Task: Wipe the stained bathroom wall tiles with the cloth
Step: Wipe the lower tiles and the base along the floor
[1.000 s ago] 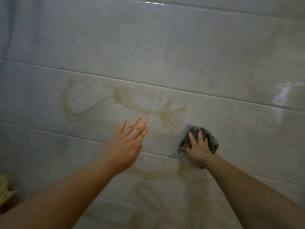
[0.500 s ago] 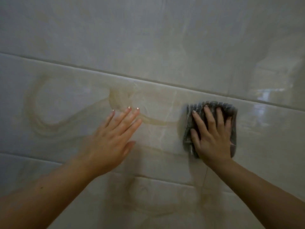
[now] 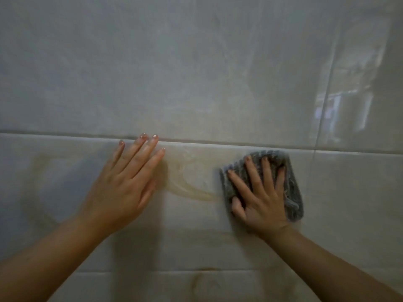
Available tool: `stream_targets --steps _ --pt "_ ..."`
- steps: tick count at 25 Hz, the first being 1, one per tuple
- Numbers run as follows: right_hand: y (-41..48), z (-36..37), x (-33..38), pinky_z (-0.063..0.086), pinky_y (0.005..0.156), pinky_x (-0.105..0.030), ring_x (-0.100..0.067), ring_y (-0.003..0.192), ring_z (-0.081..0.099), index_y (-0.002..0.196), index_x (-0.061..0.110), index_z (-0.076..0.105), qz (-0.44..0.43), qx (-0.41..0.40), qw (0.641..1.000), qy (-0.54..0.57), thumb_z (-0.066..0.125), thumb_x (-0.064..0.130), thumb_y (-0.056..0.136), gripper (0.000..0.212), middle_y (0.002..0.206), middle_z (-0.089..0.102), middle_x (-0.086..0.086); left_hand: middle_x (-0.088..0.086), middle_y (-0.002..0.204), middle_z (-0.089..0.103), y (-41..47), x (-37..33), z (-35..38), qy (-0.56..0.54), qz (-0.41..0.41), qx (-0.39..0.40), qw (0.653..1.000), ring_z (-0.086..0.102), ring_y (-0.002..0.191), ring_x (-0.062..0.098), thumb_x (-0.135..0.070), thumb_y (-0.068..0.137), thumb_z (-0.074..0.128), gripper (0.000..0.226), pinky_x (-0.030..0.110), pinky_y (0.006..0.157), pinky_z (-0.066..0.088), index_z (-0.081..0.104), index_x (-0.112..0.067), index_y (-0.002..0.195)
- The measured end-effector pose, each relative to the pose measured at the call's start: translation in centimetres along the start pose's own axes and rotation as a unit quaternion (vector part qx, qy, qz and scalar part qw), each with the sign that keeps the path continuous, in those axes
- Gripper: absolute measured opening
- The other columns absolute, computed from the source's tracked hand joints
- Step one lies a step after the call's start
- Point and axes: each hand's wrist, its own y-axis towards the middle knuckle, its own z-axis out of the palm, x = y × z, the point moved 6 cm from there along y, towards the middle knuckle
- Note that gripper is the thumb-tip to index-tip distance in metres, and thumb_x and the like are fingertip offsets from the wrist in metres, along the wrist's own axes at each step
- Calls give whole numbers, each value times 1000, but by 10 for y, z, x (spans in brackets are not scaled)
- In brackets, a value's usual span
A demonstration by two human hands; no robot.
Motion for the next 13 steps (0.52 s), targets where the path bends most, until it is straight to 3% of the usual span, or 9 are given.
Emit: stream_targets --steps 3,4,7,10,11,13 --pt "61 -9 2 5 113 -67 -41 145 13 146 27 38 191 -28 981 -2 43 40 88 60 157 26 -15 14 159 29 -12 43 -7 -2 -24 1 1000 24 148 30 -22 98 35 54 55 117 24 37 -6 149" --pt "79 -9 22 4 113 -66 -42 145 14 147 27 38 198 -33 980 2 42 41 90 59 157 26 -16 14 159 29 -16 55 -8 -3 -31 1 1000 24 148 29 -22 98 35 54 54 118 23 36 -6 150" --pt "80 5 101 5 112 -68 -40 145 16 147 32 32 66 -14 998 10 45 43 89 61 157 27 -12 13 158 30 -30 78 -3 -13 -24 2 1000 24 148 28 -23 98 34 54 53 118 23 37 -6 149" --pt "41 8 121 10 112 -70 -39 147 12 148 34 29 -44 29 998 -23 48 43 89 63 156 24 -9 13 158 29 -32 85 2 -21 -3 1 1000 24 148 29 -26 99 33 54 54 118 22 37 -6 149" --pt "41 8 117 10 111 -70 -39 146 12 148 34 29 -50 32 998 -34 49 43 89 63 156 24 -9 13 159 29 -31 85 3 -24 0 2 1000 24 148 29 -27 99 33 55 54 118 21 36 -6 149" --pt "68 3 109 9 112 -69 -41 145 15 148 31 31 39 7 999 -36 48 40 89 63 157 24 -12 13 159 28 -31 86 5 -33 1 6 999 22 149 29 -28 99 33 56 55 119 20 35 -6 150"
